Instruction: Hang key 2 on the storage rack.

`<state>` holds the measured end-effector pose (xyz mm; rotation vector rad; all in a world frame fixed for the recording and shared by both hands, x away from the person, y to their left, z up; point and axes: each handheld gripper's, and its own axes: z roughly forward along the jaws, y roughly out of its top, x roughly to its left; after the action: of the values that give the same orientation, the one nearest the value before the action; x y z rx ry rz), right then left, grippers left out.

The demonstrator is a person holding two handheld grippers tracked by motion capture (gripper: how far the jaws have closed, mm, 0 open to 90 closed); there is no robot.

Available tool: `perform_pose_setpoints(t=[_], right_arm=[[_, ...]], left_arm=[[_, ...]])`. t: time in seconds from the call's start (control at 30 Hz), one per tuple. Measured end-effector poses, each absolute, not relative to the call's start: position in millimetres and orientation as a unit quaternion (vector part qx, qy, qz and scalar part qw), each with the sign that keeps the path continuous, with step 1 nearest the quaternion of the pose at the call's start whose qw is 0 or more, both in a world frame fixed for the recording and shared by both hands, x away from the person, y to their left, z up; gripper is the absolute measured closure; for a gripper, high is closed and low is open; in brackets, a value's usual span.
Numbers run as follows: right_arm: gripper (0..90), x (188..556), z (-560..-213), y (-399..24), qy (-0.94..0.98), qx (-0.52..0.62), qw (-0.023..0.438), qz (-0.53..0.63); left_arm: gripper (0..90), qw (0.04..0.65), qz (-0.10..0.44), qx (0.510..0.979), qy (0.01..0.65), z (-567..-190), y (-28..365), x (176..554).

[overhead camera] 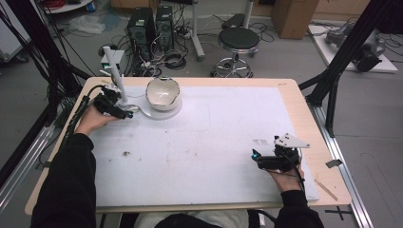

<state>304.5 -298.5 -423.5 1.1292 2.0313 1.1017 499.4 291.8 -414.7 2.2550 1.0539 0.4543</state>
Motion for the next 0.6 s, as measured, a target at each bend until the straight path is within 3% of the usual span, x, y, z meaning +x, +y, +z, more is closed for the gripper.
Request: perform_pose_setpoints(t=[0.43,0.6], right_arm=[[0.7,304.5,-423.4,-298.0,0.759,0.421,0.284,0.408],[0.7,304.3,-424.0,-296.7,0.761,0.419,0.284,0.406]], left_arm=[[15.7,0.262,0.143,0.867,0.4,-432.1,288.0,507.9],[31.4,0.266,0.157,0.863,0.399,-429.7,287.9,507.5]])
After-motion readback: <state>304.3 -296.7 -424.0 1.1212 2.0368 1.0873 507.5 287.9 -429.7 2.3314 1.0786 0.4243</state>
